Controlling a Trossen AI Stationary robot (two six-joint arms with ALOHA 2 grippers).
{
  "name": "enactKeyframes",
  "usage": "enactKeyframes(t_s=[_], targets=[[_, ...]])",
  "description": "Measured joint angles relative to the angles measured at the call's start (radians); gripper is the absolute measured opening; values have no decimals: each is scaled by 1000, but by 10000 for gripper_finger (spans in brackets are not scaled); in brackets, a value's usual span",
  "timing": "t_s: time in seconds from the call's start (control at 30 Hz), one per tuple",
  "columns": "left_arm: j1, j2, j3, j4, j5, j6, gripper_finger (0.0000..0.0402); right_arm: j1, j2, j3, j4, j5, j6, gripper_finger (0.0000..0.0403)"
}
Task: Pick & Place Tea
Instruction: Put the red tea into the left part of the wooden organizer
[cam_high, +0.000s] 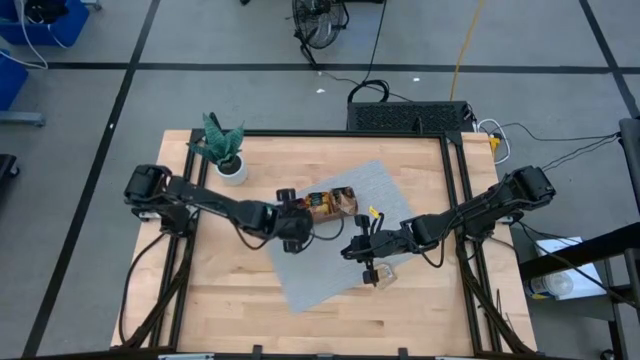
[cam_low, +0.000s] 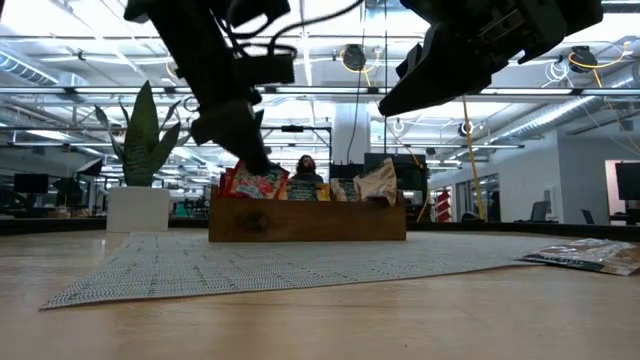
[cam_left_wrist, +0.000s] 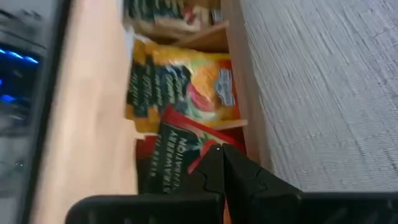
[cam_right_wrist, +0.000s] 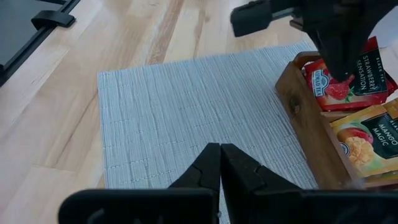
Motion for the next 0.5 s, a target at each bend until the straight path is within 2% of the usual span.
enactKeyframes(t_s=[0.1,0.5], targets=[[21,0,-15,-1,57,-18,2,0,0,0,-3,0,0,4],[49,-1,-93,9,115,-89,1,0,0,0,-2,0,0,4]])
